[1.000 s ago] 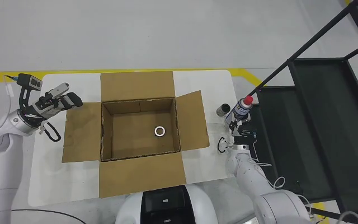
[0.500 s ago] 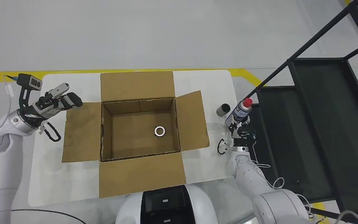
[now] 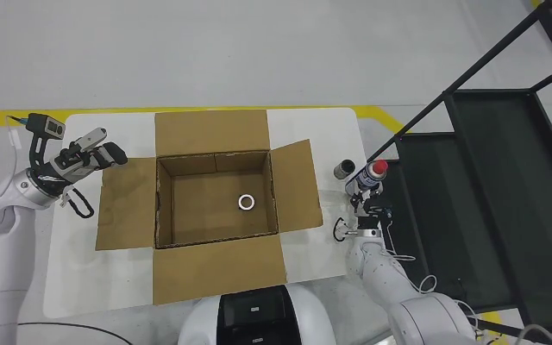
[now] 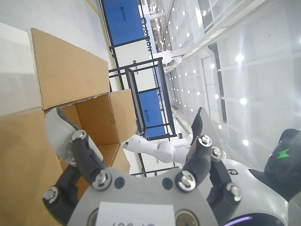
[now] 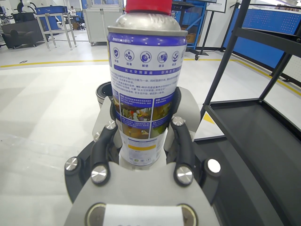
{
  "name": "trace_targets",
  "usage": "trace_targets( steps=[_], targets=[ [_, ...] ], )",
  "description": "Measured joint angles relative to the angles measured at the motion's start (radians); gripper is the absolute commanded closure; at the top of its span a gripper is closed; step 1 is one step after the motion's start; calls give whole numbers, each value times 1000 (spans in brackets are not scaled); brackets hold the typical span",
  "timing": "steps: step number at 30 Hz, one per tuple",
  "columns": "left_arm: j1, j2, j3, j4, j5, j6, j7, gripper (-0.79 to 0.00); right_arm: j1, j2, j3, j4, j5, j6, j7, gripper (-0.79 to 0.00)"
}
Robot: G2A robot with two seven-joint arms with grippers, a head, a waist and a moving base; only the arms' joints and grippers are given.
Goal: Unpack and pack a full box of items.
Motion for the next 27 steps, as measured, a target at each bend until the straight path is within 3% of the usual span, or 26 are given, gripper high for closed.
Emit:
trace_targets(
  steps=[1,2,21,22,23,24,25,27],
  targets=[
    [0,0,0,0,0,0,0,-785,2,0,-1,0,1,2,3,-489],
    [0,0,0,0,0,0,0,-785,4,-1,-2,0,2,4,5,-779],
    [0,0,0,0,0,0,0,-785,18,5,0,1,39,-19,39,-785],
    [0,0,0,0,0,0,0,-785,19,7,0,-1,40,-22,40,-437],
    [0,0,0,0,0,0,0,-785,19,8,0,-3,40,-26,41,-311],
    [0,0,0,0,0,0,0,-785,18,9,0,-6,41,-30,42,-68],
    [0,0,0,0,0,0,0,-785,18,9,-1,-8,41,-32,43,0],
    [0,0,0,0,0,0,0,-785,17,11,-1,-11,40,-31,47,0]
  ],
)
